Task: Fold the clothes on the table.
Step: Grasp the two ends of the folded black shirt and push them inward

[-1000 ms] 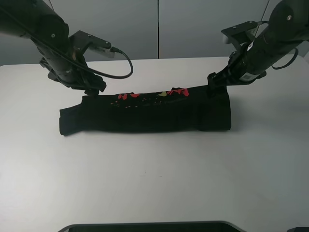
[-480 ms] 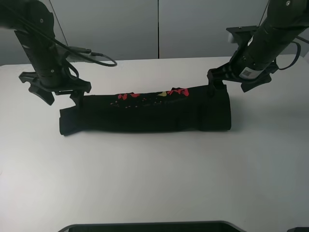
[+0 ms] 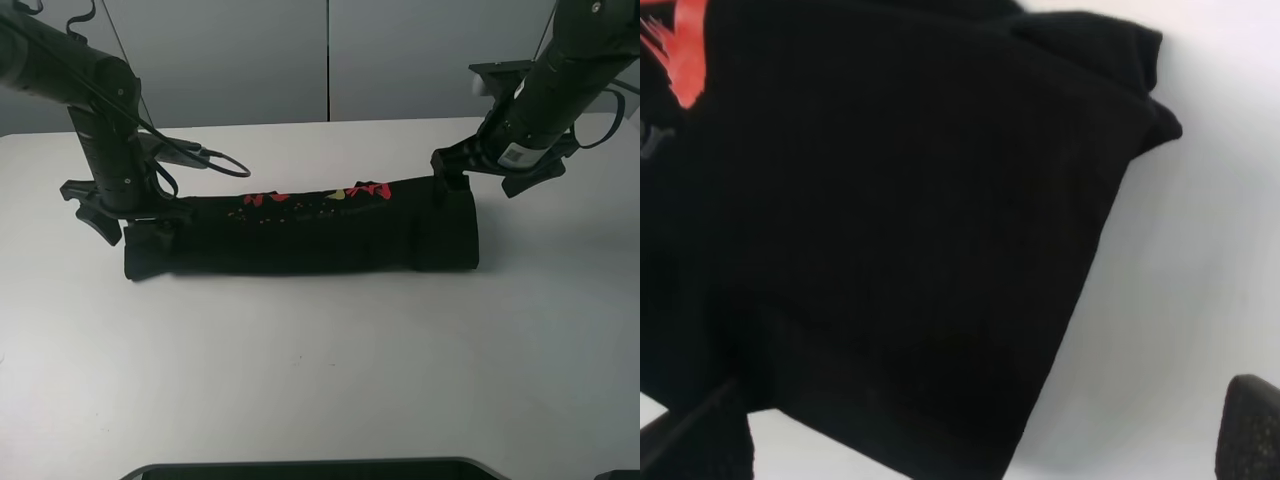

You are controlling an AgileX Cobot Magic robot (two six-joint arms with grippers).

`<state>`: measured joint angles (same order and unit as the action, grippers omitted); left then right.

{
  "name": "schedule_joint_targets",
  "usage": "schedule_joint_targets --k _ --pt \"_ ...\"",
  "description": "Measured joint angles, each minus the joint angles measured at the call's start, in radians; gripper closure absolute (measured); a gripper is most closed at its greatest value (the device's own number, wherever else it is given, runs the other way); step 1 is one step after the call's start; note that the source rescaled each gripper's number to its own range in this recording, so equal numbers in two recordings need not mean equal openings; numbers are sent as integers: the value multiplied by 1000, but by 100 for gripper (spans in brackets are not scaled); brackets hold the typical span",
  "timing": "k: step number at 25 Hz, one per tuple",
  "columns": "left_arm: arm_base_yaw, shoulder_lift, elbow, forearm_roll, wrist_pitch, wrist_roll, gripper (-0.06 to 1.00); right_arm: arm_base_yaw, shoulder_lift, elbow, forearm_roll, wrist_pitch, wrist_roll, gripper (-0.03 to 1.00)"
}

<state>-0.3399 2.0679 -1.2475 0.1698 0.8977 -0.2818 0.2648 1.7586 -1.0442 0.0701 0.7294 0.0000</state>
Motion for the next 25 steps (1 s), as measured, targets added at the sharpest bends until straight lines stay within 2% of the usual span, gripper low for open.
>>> schedule_joint_targets --k 12,20,25 --pt "29 2 0 13 -31 0 -2 0 92 -7 0 8 0 -3" --pt "29 27 0 -61 -79 41 -2 0 96 -15 0 8 -12 -3" --pt "29 34 -1 -56 -83 48 -2 0 96 -15 0 8 -12 -3"
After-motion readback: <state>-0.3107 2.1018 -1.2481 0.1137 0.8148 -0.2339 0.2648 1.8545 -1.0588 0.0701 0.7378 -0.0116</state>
